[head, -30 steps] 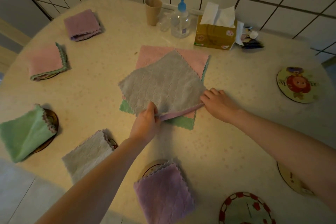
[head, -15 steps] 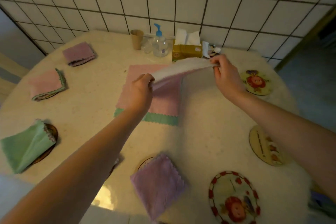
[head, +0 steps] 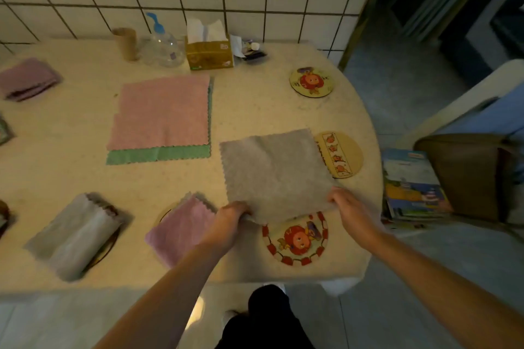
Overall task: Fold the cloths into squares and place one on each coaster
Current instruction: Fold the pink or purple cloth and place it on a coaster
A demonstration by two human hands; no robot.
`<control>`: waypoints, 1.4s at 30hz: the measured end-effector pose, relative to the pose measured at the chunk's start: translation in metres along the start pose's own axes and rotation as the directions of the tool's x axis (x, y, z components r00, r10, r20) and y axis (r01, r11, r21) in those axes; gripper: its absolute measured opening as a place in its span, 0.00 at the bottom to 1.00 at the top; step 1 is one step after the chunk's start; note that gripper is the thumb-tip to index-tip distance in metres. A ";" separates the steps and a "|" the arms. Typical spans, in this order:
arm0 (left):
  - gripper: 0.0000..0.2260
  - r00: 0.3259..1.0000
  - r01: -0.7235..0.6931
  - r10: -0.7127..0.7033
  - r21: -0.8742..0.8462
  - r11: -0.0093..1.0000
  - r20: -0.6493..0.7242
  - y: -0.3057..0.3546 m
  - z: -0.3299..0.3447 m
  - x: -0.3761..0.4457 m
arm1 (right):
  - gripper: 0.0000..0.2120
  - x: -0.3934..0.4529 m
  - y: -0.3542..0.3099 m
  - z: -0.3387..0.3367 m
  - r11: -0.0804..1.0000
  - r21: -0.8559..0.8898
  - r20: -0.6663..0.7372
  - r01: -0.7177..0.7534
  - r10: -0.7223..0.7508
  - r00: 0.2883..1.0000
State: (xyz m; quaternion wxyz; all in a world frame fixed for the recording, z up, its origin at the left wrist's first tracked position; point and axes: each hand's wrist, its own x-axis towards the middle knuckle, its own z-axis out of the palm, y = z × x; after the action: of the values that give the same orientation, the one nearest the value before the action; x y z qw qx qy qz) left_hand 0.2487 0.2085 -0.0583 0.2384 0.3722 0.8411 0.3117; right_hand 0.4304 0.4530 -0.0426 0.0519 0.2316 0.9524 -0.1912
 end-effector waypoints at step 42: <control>0.07 0.720 0.617 -0.655 -0.220 0.755 -0.228 -0.048 -0.033 0.170 | 0.04 0.222 0.047 -0.022 0.939 0.303 0.008 -0.162 0.168 0.986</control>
State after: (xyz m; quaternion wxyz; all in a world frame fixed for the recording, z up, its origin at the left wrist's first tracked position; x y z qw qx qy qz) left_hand 0.1016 0.3031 -0.0974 0.2279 -0.0060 0.9212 0.3152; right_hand 0.2549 0.5934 -0.0801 0.0232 0.3174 0.8895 -0.3278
